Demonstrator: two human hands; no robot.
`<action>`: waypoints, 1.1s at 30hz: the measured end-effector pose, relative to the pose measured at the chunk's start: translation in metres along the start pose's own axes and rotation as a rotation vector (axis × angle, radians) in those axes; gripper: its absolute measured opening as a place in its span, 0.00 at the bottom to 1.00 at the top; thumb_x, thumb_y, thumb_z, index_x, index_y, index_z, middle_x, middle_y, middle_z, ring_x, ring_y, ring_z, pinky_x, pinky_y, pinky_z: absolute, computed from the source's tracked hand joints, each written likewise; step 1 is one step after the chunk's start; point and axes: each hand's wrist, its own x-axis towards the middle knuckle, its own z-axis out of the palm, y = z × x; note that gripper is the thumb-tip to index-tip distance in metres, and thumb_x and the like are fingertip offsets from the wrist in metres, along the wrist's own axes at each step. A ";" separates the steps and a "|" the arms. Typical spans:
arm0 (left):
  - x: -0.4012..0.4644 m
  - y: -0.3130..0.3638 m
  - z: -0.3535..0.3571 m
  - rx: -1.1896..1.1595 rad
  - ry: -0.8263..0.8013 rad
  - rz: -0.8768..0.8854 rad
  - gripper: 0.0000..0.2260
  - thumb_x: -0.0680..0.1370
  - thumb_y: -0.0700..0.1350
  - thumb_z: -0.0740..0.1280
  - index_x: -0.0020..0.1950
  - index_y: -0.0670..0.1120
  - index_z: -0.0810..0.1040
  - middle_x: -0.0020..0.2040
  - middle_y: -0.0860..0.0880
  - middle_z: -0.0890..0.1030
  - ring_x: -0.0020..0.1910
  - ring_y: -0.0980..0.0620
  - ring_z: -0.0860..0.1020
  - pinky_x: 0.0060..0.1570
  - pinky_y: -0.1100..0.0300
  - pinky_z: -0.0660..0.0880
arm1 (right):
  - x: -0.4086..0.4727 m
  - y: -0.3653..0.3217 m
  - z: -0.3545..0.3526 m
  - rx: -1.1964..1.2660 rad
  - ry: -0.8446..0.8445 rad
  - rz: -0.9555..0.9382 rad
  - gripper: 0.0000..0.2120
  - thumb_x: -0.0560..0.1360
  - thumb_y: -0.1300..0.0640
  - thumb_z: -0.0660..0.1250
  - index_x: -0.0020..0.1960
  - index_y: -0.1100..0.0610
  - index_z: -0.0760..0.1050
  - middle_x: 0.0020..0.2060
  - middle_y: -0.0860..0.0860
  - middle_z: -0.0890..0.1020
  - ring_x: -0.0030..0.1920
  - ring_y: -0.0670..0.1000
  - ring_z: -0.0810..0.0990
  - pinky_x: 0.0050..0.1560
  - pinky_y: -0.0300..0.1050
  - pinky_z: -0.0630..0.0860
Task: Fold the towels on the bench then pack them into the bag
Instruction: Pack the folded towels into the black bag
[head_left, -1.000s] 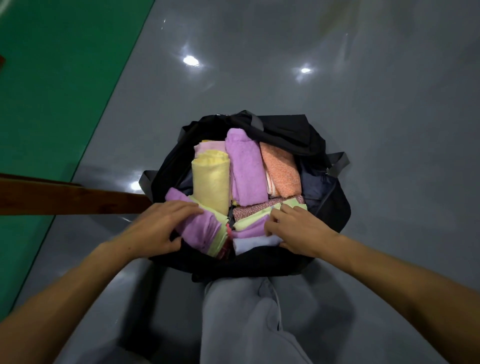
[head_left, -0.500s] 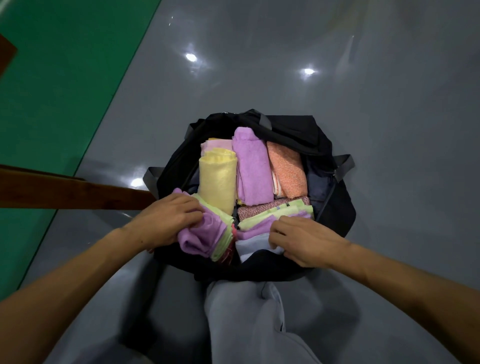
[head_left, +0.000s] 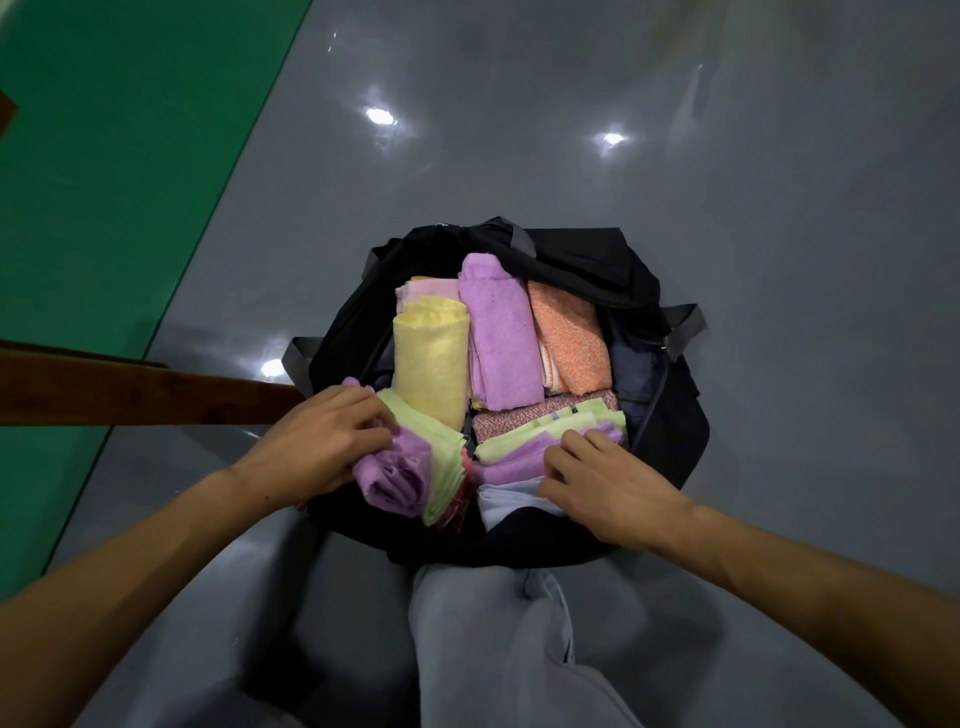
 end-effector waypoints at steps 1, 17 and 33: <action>-0.001 0.000 -0.001 -0.028 -0.018 0.003 0.15 0.73 0.50 0.77 0.58 0.50 0.84 0.63 0.49 0.82 0.66 0.45 0.78 0.64 0.48 0.76 | 0.000 0.002 0.000 0.022 -0.016 -0.011 0.10 0.71 0.60 0.69 0.53 0.54 0.77 0.47 0.53 0.75 0.46 0.56 0.71 0.44 0.52 0.73; 0.018 0.006 0.007 -0.133 -0.206 0.020 0.12 0.72 0.53 0.71 0.54 0.53 0.76 0.54 0.53 0.79 0.51 0.52 0.76 0.52 0.57 0.74 | 0.009 0.001 -0.015 0.181 -0.296 0.046 0.15 0.76 0.52 0.68 0.61 0.52 0.72 0.58 0.52 0.77 0.54 0.57 0.78 0.55 0.56 0.76; 0.009 0.005 -0.026 -0.466 -0.047 -0.292 0.14 0.73 0.59 0.74 0.45 0.55 0.72 0.36 0.56 0.79 0.34 0.57 0.77 0.32 0.63 0.70 | -0.003 0.022 -0.053 1.072 0.165 0.418 0.15 0.66 0.47 0.71 0.50 0.42 0.70 0.44 0.42 0.79 0.44 0.44 0.78 0.45 0.48 0.77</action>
